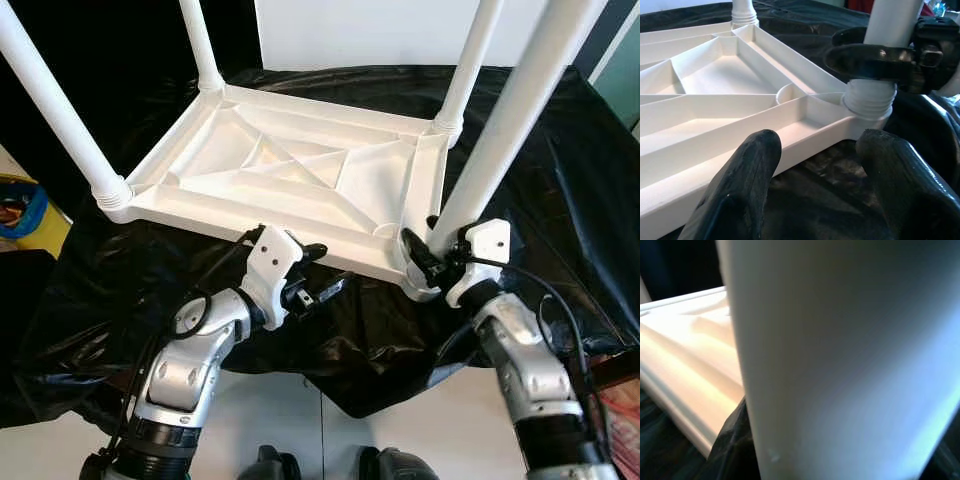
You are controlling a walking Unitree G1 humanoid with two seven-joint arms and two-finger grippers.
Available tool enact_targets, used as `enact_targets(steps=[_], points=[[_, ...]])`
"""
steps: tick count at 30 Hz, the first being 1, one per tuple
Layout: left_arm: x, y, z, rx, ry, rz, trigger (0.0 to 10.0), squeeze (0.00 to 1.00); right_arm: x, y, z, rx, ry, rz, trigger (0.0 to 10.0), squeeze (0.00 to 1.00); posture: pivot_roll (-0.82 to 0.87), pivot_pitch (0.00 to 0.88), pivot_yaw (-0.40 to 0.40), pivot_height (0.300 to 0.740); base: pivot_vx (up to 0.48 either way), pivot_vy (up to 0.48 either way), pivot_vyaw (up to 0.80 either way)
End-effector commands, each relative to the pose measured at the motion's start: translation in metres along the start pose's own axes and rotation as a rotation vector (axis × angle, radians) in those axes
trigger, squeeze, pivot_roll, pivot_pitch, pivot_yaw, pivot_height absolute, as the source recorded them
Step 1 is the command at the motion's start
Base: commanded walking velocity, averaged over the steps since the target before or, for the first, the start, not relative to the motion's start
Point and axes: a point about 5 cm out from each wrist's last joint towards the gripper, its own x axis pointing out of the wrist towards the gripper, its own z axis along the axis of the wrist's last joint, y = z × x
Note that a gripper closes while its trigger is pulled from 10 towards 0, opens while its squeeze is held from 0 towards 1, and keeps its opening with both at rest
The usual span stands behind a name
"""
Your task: Building children table
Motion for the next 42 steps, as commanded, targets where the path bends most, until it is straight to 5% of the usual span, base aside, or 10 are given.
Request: enact_targets(steps=[1, 11, 22, 23, 25, 27, 39, 40, 41, 42], points=[[0.001, 0.003, -0.006, -0.017, 0.03, 0.149, 10.0, 0.0, -0.01, -0.005, -0.015, 0.035, 0.081, -0.135, 10.0, 0.0, -0.09, 0.135, -0.041, 0.74, 0.0, 0.0, 0.0], [0.012, 0.001, -0.009, -0.058, 0.043, 0.178, 10.0, 0.0, -0.019, -0.001, -0.015, 0.019, 0.093, -0.481, 10.0, 0.0, -0.1, 0.146, -0.03, 0.74, 0.0, 0.0, 0.0], [0.017, 0.002, -0.006, -0.026, 0.02, 0.2, 10.0, 0.0, -0.012, 0.018, 0.002, 0.023, -0.014, -0.337, 10.0, 0.0, -0.11, 0.127, -0.025, 0.74, 0.0, 0.0, 0.0], [0.017, 0.003, -0.005, -0.022, 0.014, 0.203, 10.0, 0.0, -0.012, 0.017, 0.004, 0.02, -0.022, -0.333, 10.0, 0.18, -0.11, 0.12, -0.026, 0.74, 0.0, 0.0, 0.0], [0.018, 0.003, -0.004, -0.013, 0.004, 0.205, 10.0, 0.0, -0.011, 0.014, 0.005, 0.006, -0.032, -0.323, 10.0, 0.9, -0.11, 0.107, -0.025, 0.74, 0.0, 0.0, 0.0], [0.019, 0.003, -0.003, -0.008, -0.001, 0.206, 10.0, 0.0, -0.011, 0.011, 0.007, 0.006, -0.04, -0.3, 10.0, 1.0, -0.11, 0.103, -0.023, 0.74, 0.0, 0.0, 0.0], [0.017, 0.001, 0.001, 0.029, -0.022, 0.162, 10.0, 0.0, -0.017, -0.006, 0.015, 0.003, -0.034, -0.046, 10.0, 1.0, -0.11, 0.107, -0.029, 0.74, 0.0, 0.0, 0.0], [0.017, -0.001, 0.0, 0.026, -0.02, 0.147, 10.0, 0.0, -0.018, -0.007, 0.015, -0.002, -0.028, -0.017, 10.0, 0.41, -0.11, 0.107, -0.029, 0.74, 0.0, 0.0, 0.0], [0.017, -0.001, 0.0, 0.026, -0.02, 0.147, 10.0, 0.0, -0.018, -0.007, 0.015, -0.002, -0.028, -0.017, 10.0, 0.41, -0.11, 0.107, -0.029, 0.74, 0.0, 0.0, 0.0], [0.015, -0.004, -0.001, 0.016, -0.019, 0.113, 10.0, 0.0, -0.019, -0.011, 0.013, -0.007, -0.005, 0.047, 10.0, 0.0, -0.1, 0.099, -0.028, 0.74, 0.0, 0.0, 0.0]])
